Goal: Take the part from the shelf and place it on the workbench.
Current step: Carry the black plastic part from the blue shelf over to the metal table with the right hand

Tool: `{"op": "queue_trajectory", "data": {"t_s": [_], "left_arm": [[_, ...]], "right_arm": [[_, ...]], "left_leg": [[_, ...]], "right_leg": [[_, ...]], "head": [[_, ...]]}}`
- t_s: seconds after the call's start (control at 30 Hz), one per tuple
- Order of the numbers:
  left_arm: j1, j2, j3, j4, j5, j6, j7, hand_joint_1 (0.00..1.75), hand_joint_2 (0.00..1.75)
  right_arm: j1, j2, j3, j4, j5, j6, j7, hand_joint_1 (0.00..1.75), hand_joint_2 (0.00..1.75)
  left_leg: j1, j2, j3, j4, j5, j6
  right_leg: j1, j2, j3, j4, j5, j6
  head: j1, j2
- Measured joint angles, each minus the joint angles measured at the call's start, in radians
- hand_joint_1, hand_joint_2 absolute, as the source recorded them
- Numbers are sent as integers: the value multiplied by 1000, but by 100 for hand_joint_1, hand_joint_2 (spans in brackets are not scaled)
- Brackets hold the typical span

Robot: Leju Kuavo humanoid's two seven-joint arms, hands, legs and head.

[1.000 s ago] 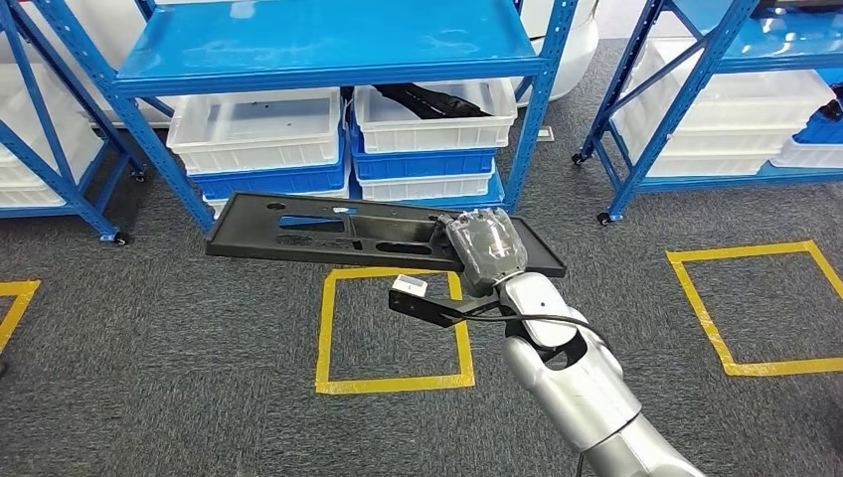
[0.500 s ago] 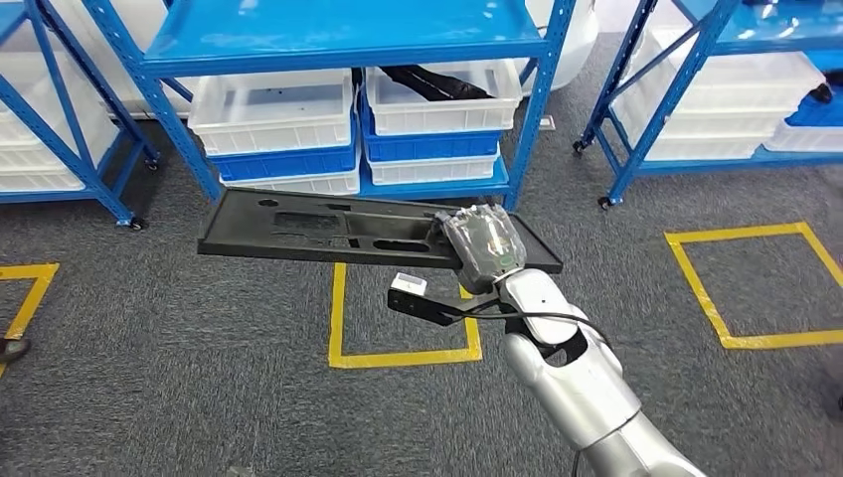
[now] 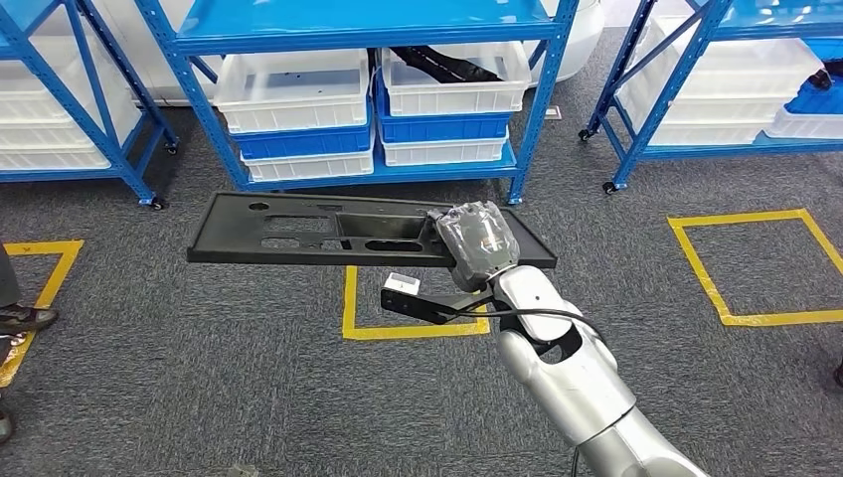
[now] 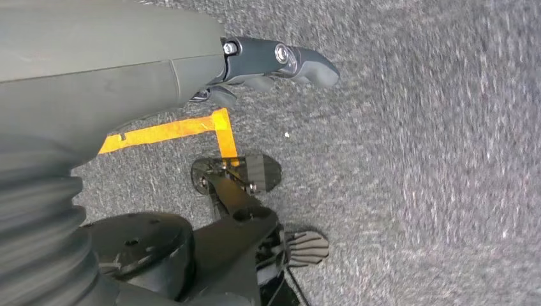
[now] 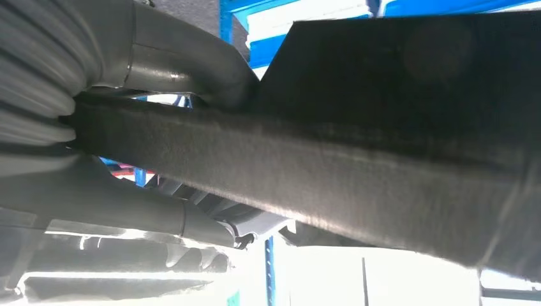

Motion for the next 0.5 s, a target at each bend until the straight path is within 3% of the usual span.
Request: {"op": "queue_trajectory", "data": {"t_s": [0.03,0.1,0.17,0.2,0.23,0.27,0.3,0.33,0.37,0.43,0.47,0.5], "left_arm": [[-1,0,1,0,0,0,0,0,175],[0,0,4,0,0,-1,0,0,175],[1,0,9,0,0,-1,0,0,175],[1,0,11,0,0,-1,0,0,175],[1,0,13,0,0,-2,-1,0,175],[1,0,14,0,0,-3,-3,0,175],[1,0,15,0,0,-4,-6,0,175],[1,0,16,0,0,-4,-9,0,175],[0,0,17,0,0,-5,-11,0,175],[0,0,20,-1,0,-5,-12,0,175],[-1,0,21,-1,0,-5,-13,0,175],[-1,0,23,-1,0,-5,-13,0,175]], "right_arm": [[-1,0,0,1,-1,0,0,173,175],[-1,-2,1,3,-3,0,-2,173,175],[-1,-3,1,6,-6,0,-3,173,175],[-1,-3,2,8,-7,0,-4,173,175],[-1,-3,2,10,-9,0,-5,173,175],[-1,-3,2,13,-11,1,-6,173,175],[-1,-3,2,15,-13,1,-7,173,175],[-2,-2,3,16,-17,1,-10,173,175],[-3,0,3,17,-20,1,-14,173,175],[-9,5,5,17,-26,1,-23,173,175],[-11,7,6,17,-28,1,-27,173,175],[-13,8,8,18,-30,1,-30,173,175]], "left_leg": [[-2,2,-11,-5,8,12],[-5,8,-40,-13,35,40],[-12,10,-76,-12,64,55],[-16,11,-93,-12,77,57],[-19,11,-110,-12,90,58],[-21,11,-127,-12,103,57],[-23,11,-144,-12,116,56],[-24,11,-158,-11,129,53],[-26,11,-169,-9,141,49],[-31,11,-182,-6,162,40],[-31,11,-187,-5,170,36],[-29,11,-191,-4,177,31]], "right_leg": [[1,1,-12,7,-6,4],[3,4,-44,68,-72,-7],[2,7,-75,198,-165,-21],[3,8,-82,263,-186,-18],[4,9,-81,310,-184,-9],[5,10,-68,328,-160,2],[7,11,-38,311,-128,11],[9,12,10,261,-110,12],[12,12,75,179,-114,5],[21,14,180,18,-167,-19],[24,16,203,-26,-186,-28],[21,17,201,-39,-191,-36]], "head": [[1,0],[5,0],[8,0],[8,0],[8,0],[9,0],[9,0],[9,0],[9,0],[7,0],[6,0],[5,0]]}}
